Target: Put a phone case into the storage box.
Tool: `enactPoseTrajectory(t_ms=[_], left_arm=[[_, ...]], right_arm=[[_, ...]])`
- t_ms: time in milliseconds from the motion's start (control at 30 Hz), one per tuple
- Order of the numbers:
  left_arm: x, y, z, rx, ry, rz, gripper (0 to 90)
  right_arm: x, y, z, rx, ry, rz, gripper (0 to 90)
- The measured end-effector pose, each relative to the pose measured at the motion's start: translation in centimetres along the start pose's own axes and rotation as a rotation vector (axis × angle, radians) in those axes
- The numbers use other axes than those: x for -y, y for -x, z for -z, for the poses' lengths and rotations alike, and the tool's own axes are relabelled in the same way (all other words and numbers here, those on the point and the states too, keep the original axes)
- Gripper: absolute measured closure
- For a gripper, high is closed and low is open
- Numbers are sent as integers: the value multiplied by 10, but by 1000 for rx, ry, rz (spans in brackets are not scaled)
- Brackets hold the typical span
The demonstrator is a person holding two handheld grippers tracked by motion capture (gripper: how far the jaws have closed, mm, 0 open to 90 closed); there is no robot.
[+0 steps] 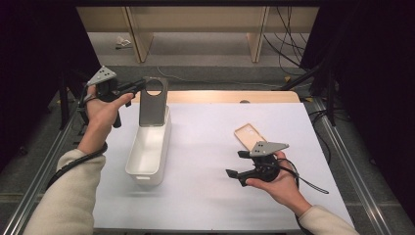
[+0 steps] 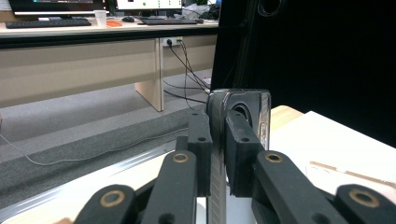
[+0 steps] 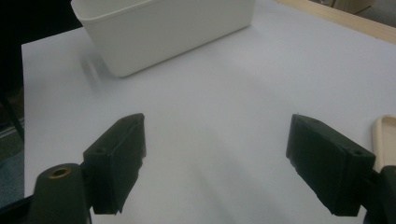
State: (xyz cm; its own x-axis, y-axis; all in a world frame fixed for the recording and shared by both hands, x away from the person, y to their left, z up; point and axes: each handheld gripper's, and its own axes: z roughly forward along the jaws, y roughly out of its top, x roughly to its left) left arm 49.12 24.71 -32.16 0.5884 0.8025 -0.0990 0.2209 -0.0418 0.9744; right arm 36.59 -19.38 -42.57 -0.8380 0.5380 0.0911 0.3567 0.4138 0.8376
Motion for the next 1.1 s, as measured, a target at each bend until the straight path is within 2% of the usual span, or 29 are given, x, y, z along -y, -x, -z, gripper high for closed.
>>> enactPoseTrajectory(t_ms=[433, 1100], left_arm=[[4, -7, -5, -14, -2, 16, 815], [17, -13, -14, -29, -28, 16, 815]], right_arm=[[0, 0, 0, -1, -2, 1, 210], [0, 0, 0, 0, -4, 4, 214]])
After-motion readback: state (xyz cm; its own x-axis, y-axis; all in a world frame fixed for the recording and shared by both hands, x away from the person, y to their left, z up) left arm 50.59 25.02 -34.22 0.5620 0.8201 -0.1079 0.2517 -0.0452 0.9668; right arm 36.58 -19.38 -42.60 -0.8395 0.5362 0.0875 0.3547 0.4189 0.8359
